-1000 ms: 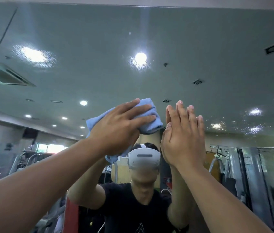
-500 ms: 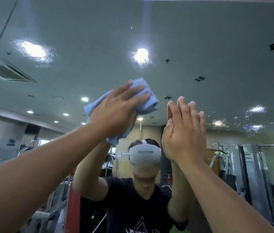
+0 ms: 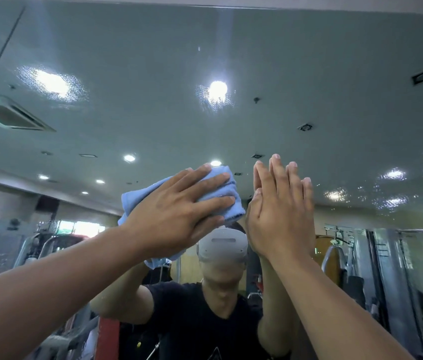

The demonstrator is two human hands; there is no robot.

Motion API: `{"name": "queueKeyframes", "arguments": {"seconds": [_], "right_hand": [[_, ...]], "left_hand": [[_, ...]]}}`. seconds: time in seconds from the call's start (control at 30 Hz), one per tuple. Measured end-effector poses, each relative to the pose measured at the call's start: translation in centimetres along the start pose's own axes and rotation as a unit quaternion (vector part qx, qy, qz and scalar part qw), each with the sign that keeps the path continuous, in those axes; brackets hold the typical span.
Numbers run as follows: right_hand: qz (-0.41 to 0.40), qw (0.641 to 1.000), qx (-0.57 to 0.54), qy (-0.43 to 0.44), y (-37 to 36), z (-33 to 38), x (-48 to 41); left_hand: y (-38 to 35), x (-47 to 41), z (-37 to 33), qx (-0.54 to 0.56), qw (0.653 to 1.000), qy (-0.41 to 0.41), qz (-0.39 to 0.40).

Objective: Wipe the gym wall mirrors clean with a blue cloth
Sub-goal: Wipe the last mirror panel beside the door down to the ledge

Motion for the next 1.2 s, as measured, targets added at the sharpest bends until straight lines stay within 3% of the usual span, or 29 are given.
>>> {"name": "queueKeyframes", "arguments": {"seconds": [0.33, 0.73, 0.83, 1.0, 1.1, 1.2], "right_hand": [[-0.006, 1.000, 0.018, -0.002, -0.1, 0.0, 0.0], [0.006, 1.000, 0.012, -0.004, 0.0, 0.1, 0.0], [0.010, 1.000, 0.011, -0.002, 0.0, 0.2, -0.1], [0.018, 1.000, 0.012, -0.002, 0.0, 0.1, 0.0], [0.015, 1.000, 0.009, -0.006, -0.1, 0.1, 0.0], [0.014, 1.000, 0.007, -0.006, -0.1, 0.1, -0.1]], "left_hand": [[-0.2, -1.8, -2.0, -0.048, 0.993, 0.051, -0.096], [-0.5, -1.8, -1.1, -0.030, 0.996, 0.027, -0.083], [-0.3, -3.3, 1.3, -0.051, 0.992, 0.060, -0.098], [0.9, -7.8, 7.0, -0.039, 0.975, 0.183, -0.120], [0.9, -7.4, 6.1, -0.061, 0.979, 0.143, -0.133], [-0.1, -4.3, 2.7, -0.044, 0.994, 0.053, -0.083]]}}
Point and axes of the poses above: each hand's wrist, its own x-axis away from the middle knuckle, its own y-axis out of the back of the hand, z = x × y, the point moved 5 cm from there along -x, towards the middle knuckle, and after that the axes turned 3 degrees about -z, right-handed, at the moved point
